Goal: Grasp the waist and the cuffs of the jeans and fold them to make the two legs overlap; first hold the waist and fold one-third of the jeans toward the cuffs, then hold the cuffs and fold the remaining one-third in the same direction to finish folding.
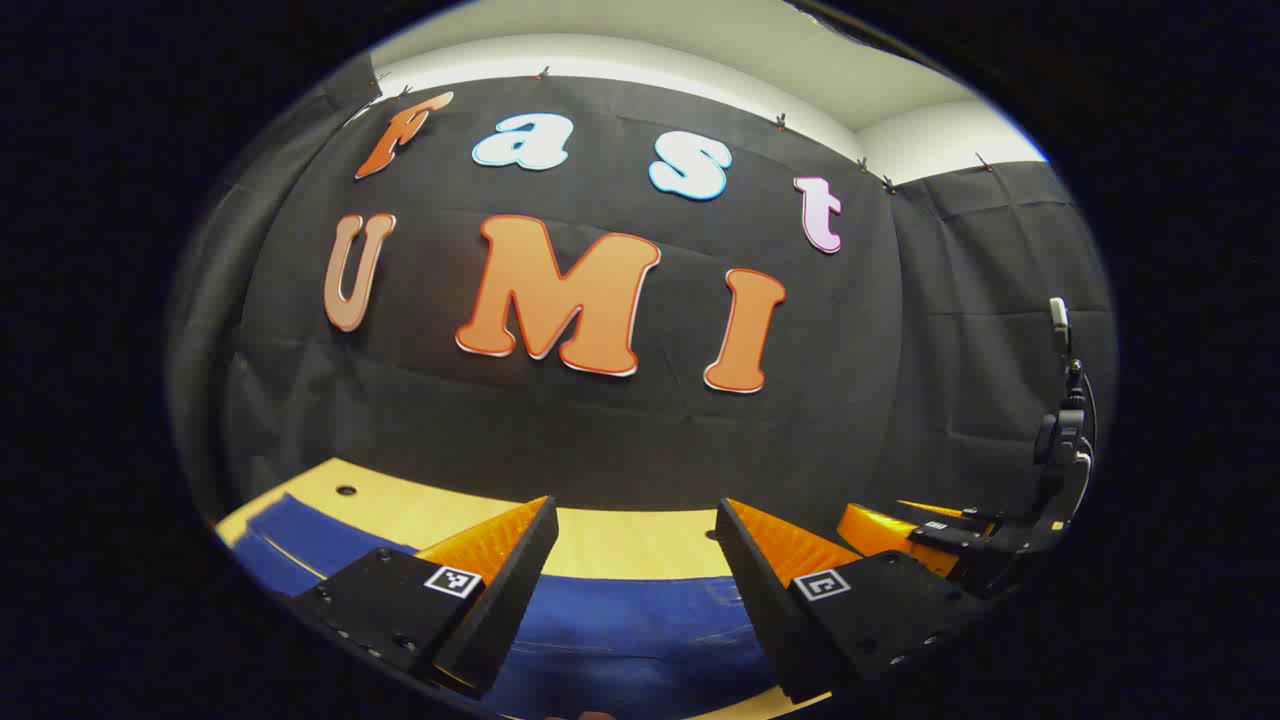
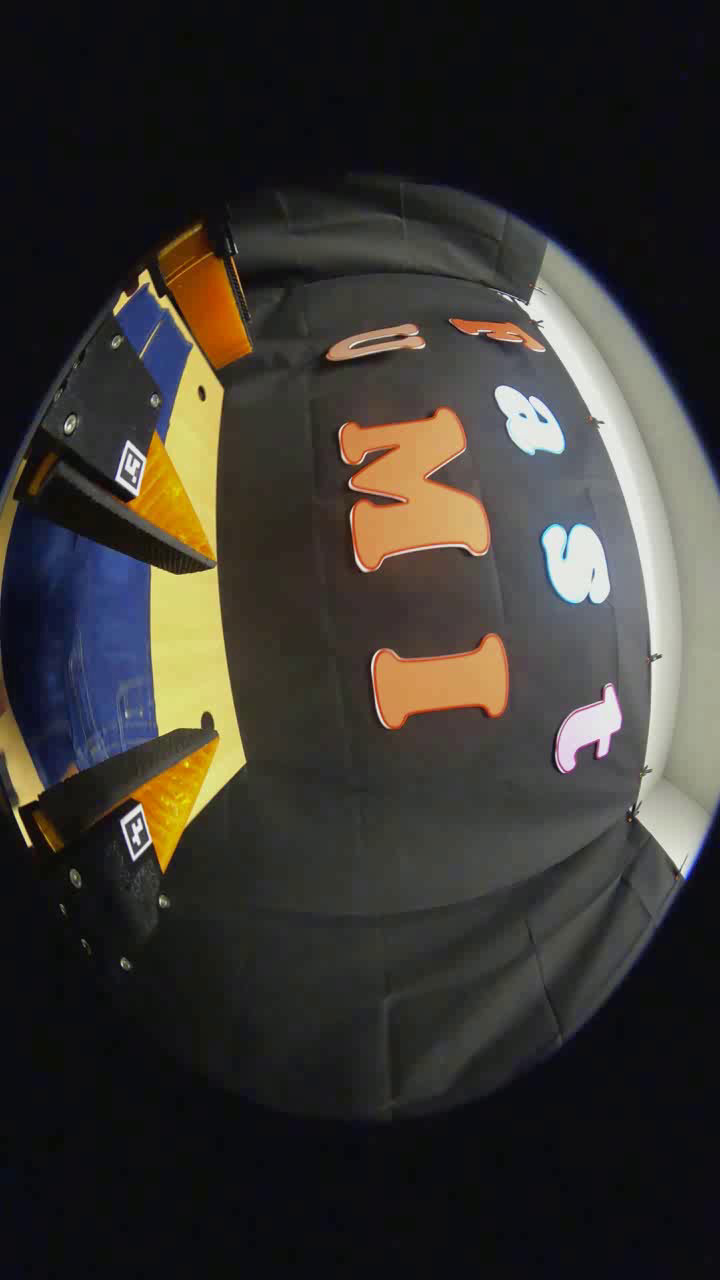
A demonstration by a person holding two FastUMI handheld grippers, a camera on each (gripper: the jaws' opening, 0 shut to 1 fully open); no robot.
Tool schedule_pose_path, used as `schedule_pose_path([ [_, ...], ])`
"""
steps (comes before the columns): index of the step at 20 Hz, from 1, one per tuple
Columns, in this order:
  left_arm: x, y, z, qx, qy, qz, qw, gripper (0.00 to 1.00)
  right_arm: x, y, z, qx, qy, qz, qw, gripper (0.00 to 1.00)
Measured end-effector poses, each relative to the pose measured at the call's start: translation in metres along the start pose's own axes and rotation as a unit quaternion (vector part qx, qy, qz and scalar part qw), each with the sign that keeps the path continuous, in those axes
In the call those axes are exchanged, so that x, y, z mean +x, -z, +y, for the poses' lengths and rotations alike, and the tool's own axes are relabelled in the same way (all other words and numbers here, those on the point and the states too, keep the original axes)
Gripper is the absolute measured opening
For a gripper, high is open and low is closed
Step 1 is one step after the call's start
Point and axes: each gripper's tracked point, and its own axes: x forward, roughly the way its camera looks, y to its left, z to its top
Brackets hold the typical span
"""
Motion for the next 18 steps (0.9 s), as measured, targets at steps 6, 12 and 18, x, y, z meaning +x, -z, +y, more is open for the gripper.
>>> schedule_pose_path([
  [6, -0.019, -0.062, 0.146, 0.001, -0.041, 0.005, 0.999, 0.98, -0.014, 0.017, 0.072, -0.024, 0.018, 0.038, 0.999, 0.95],
  [12, -0.055, -0.112, 0.249, -0.018, -0.101, -0.040, 0.994, 0.97, -0.006, -0.016, 0.097, -0.041, 0.004, 0.019, 0.999, 0.96],
  [18, -0.092, -0.120, 0.303, 0.029, -0.163, -0.063, 0.984, 0.94, 0.004, -0.019, 0.097, -0.048, -0.003, 0.027, 0.998, 0.96],
])
